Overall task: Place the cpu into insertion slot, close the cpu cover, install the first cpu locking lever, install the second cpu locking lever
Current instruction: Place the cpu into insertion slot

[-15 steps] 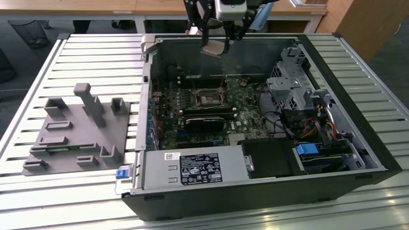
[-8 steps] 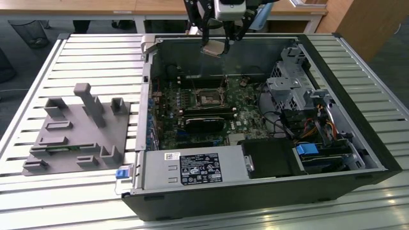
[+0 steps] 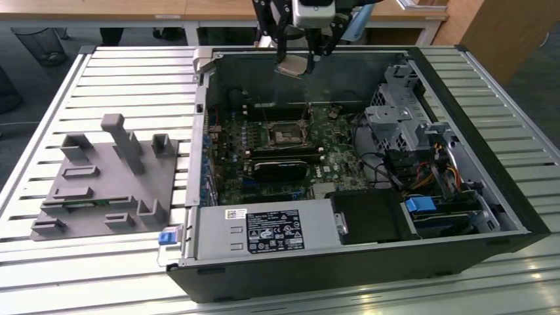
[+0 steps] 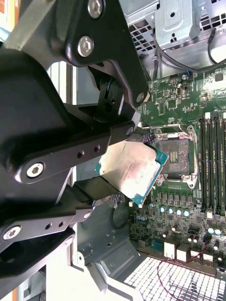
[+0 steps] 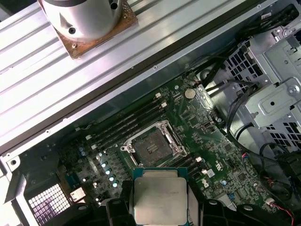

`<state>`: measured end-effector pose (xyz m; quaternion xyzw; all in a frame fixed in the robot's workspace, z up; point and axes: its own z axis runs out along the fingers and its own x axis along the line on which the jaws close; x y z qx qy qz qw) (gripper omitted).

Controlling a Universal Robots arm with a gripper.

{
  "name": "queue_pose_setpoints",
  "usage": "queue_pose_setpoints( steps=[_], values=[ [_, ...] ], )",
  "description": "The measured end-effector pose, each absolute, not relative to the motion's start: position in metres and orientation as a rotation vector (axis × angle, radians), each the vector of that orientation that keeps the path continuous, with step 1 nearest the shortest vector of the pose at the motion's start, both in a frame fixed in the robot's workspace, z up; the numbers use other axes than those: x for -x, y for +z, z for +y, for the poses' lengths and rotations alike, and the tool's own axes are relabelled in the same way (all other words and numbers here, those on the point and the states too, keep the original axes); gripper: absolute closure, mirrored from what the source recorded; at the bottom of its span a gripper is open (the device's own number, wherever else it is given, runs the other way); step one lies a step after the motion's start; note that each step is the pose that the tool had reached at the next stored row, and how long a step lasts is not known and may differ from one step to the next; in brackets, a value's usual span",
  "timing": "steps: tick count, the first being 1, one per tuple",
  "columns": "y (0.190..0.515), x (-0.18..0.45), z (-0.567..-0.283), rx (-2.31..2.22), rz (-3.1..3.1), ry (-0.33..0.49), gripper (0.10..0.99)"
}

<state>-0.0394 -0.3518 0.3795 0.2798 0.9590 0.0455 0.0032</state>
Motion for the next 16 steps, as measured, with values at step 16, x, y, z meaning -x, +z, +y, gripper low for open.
queue_pose_setpoints(
  steps=[16],
  values=[
    [0.3795, 0.0394, -0.3518, -0.932, 2.988, 0.142, 0.545]
  ],
)
